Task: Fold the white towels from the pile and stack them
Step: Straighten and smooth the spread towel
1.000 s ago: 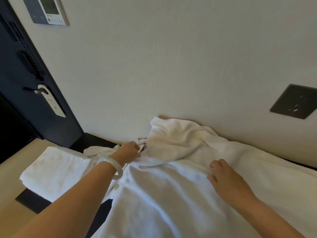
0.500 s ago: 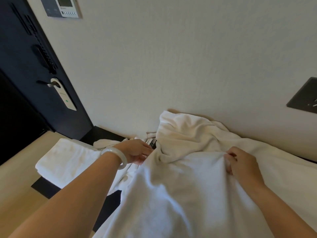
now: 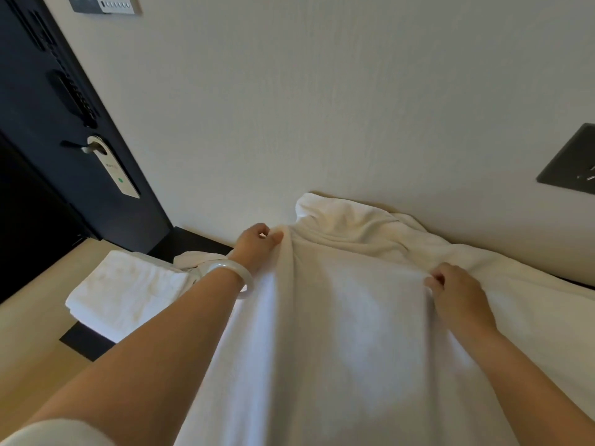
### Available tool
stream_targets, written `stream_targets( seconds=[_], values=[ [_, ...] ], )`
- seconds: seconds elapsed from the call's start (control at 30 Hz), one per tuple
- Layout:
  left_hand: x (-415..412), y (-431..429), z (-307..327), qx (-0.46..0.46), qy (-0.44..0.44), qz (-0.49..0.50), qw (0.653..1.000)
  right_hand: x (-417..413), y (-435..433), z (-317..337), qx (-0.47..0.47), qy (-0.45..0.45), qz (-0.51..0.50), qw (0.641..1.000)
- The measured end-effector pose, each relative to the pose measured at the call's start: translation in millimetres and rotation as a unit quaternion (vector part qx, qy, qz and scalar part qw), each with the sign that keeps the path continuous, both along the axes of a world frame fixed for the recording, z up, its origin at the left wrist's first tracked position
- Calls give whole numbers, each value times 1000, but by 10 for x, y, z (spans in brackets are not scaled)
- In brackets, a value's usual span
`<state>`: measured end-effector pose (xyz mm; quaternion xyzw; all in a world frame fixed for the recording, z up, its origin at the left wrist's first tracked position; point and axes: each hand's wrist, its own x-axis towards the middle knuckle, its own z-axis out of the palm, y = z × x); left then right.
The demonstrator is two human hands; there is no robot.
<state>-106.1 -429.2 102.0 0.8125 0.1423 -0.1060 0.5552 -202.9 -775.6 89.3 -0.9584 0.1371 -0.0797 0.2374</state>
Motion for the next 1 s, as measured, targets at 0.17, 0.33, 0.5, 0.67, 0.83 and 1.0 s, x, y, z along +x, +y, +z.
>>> stream_targets(
  seconds=[0.17,0.33,0.5,0.67,0.83,1.0],
  values=[
    [3,92,-72,-65,139,-27,988,-150,194,-149,-106,-20,71,992],
    [-108,424,-265,-10,109,-107,988,-197,19,-335,-161,49,113,979],
    [-60,374,-397,170,-39,-10,985,-33,-68,-314,-135,92,109,981],
    [-169,260,-368,143,95,-67,983,-332,-167,-248,-72,70,102,990],
    [-598,439,-540,212,139,-138,957,-859,-412,-331,-62,34,21,997],
    [-861,592,-531,250,-18,-39,967,-1081,-463,-424,-79,75,45,993]
  ],
)
